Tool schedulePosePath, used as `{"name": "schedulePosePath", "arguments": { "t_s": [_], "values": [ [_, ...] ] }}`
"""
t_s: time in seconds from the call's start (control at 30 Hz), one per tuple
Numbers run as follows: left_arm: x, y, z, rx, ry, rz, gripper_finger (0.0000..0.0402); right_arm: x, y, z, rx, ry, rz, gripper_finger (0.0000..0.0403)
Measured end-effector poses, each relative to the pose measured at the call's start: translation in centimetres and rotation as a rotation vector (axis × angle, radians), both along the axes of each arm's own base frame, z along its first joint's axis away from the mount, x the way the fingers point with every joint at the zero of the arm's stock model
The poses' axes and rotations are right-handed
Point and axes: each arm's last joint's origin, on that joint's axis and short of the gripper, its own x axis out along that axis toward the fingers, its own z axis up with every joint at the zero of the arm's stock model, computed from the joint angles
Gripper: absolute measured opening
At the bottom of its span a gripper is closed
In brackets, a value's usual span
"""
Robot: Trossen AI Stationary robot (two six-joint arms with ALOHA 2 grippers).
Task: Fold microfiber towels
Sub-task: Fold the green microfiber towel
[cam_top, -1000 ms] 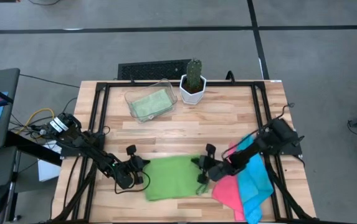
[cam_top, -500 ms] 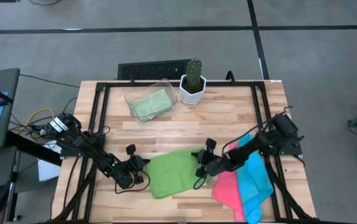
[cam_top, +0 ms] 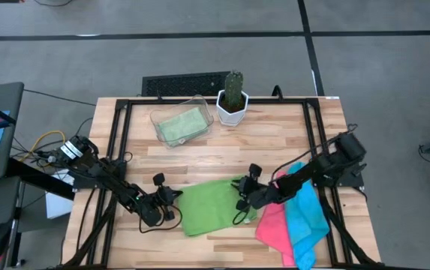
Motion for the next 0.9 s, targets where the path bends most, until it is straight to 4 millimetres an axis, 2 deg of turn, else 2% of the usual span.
{"name": "schedulePosePath", "arguments": {
  "t_s": [0.17,0.27,0.37,0.5,0.67,0.77,0.9],
  "values": [
    [0.1,0.1,0.0,0.013,-0.004,0.009,0.0,-0.3,-0.4,2.1,-0.032,-0.021,0.001,0.011],
    [0.4,-0.1,0.5,0.043,-0.062,0.013,0.0,-0.6,-1.2,2.2,-0.056,-0.08,-0.011,0.0117],
    [0.9,-0.5,1.1,0.031,-0.116,-0.01,0.0,-1.5,-2.0,0.9,-0.001,-0.163,-0.01,0.0097],
    [1.1,-0.5,1.2,-0.002,-0.134,-0.019,0.0,-3.6,-3.0,-2.6,0.056,-0.169,-0.056,0.0059],
    [1.2,0.1,0.7,0.019,-0.098,0.011,0.0,-4.5,-3.4,-5.9,0.131,-0.188,-0.136,0.0018],
    [1.4,0.6,-0.3,0.011,-0.058,0.032,0.0,-4.4,-3.4,-6.6,0.142,-0.218,-0.148,0.0009],
    [1.5,1.0,-1.8,-0.018,-0.018,0.055,0.0,-4.5,-3.4,-6.5,0.14,-0.221,-0.153,0.0023]
  ]
}}
